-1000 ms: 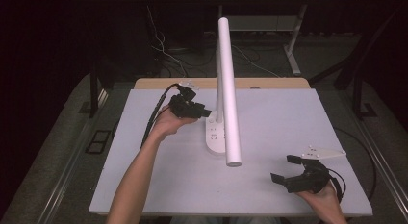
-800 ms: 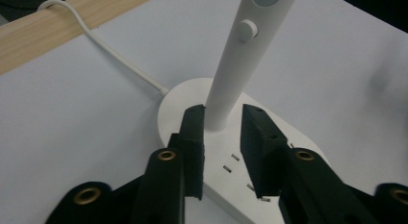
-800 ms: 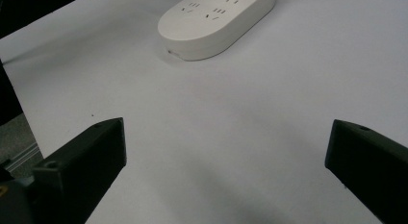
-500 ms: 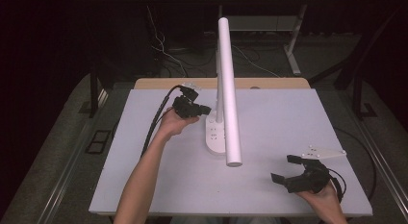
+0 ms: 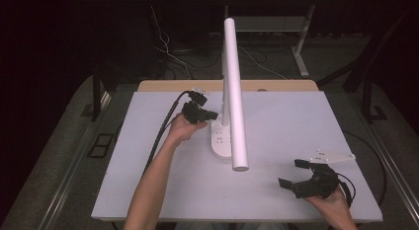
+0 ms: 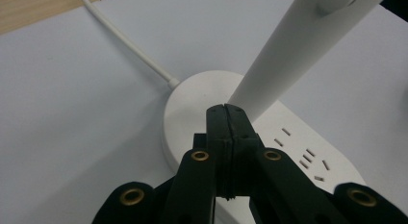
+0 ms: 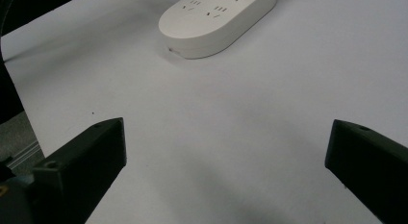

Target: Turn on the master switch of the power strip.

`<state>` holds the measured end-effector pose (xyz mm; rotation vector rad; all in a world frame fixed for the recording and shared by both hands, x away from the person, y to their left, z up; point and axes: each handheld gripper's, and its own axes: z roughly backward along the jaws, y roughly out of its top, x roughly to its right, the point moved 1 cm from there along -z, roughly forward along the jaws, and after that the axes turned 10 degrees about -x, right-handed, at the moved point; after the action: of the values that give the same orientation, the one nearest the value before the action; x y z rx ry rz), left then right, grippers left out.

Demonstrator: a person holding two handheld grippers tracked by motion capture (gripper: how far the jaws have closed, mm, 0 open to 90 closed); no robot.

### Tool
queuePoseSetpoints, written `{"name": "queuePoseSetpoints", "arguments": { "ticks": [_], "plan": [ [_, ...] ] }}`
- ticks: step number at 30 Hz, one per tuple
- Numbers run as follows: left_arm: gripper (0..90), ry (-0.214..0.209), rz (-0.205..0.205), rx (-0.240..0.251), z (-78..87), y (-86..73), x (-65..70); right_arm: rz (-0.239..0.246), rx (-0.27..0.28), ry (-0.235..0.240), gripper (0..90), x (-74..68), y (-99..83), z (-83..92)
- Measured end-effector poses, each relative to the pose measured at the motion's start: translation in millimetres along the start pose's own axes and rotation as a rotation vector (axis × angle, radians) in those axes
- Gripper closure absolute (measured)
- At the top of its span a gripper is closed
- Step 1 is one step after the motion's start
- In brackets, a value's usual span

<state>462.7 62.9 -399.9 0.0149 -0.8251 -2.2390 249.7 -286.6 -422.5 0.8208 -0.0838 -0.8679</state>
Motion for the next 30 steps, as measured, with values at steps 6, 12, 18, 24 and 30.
{"name": "queuePoseSetpoints", "arguments": {
  "ticks": [6, 12, 18, 24, 30],
  "plan": [
    [89.8, 0.002, 0.044, 0.018, -10.2, -2.5, -1.6, 0.000, 0.000, 0.001, 0.2, 0.3, -0.1, 0.0],
    [89.8, -0.004, 0.071, 0.022, -17.3, -6.8, -5.6, -0.004, -0.004, 0.002, 0.2, 0.7, -0.3, 0.3],
    [89.8, -0.011, 0.079, 0.022, -21.2, -10.0, -6.6, -0.003, -0.003, 0.002, 0.2, 1.2, -0.5, 0.3],
    [89.6, -0.010, 0.069, 0.012, -24.1, -13.0, -6.8, -0.002, -0.004, 0.002, 0.2, 1.3, -0.5, 0.3],
    [89.8, -0.006, 0.064, 0.013, -25.1, -13.1, -4.8, -0.003, -0.004, 0.001, 0.2, 1.9, -0.6, 0.1]
  ]
}}
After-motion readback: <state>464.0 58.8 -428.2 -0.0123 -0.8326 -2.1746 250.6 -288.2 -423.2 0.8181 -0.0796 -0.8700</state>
